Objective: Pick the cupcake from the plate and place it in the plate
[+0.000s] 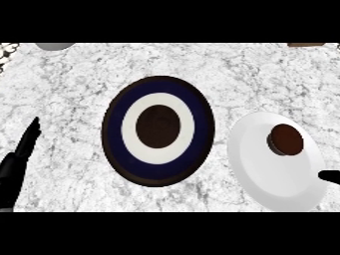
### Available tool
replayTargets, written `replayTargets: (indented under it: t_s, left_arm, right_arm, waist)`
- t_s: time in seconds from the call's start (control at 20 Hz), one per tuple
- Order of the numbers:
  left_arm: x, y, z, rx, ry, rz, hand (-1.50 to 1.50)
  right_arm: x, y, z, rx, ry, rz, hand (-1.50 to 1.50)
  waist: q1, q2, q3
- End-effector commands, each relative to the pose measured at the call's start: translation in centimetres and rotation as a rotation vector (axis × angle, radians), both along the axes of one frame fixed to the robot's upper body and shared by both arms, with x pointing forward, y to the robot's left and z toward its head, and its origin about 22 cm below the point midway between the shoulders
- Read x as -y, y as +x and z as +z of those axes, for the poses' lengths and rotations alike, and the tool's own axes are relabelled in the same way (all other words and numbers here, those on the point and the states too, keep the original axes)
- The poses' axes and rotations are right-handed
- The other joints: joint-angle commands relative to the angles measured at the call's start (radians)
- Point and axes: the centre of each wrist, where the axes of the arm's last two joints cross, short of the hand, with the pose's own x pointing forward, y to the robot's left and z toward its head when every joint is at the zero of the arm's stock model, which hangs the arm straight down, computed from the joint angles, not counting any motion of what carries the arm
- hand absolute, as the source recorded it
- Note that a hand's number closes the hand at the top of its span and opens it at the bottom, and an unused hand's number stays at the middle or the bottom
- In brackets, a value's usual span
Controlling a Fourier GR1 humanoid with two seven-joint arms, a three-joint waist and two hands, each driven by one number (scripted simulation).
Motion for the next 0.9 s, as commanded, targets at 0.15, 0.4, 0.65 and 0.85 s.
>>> replayTargets:
  t_s: [0.15,0.4,0.65,0.85]
  left_arm:
    - [-0.7,0.2,-0.4,-0.013,0.001,-0.014,0.0]
    - [0.2,-0.7,-2.1,-0.01,-0.003,-0.008,0.0]
    - [-2.8,-0.2,0.8,0.003,0.013,0.006,0.0]
    - [0.3,1.3,1.9,0.01,0.009,0.002,0.0]
  right_arm:
    - [0.4,3.0,-1.4,-0.211,-0.071,0.121,-1.5]
    - [1.0,4.8,-2.6,-0.274,-0.129,0.184,-1.5]
    - [0.3,6.1,-4.0,-0.282,-0.112,0.208,-1.5]
    - [-0.2,6.7,-6.4,-0.323,-0.123,0.263,-1.5]
  waist:
    - [0.002,0.001,0.0]
    - [-0.001,0.0,0.001]
    - [-0.002,-0.001,0.001]
    - [-0.003,-0.001,0.001]
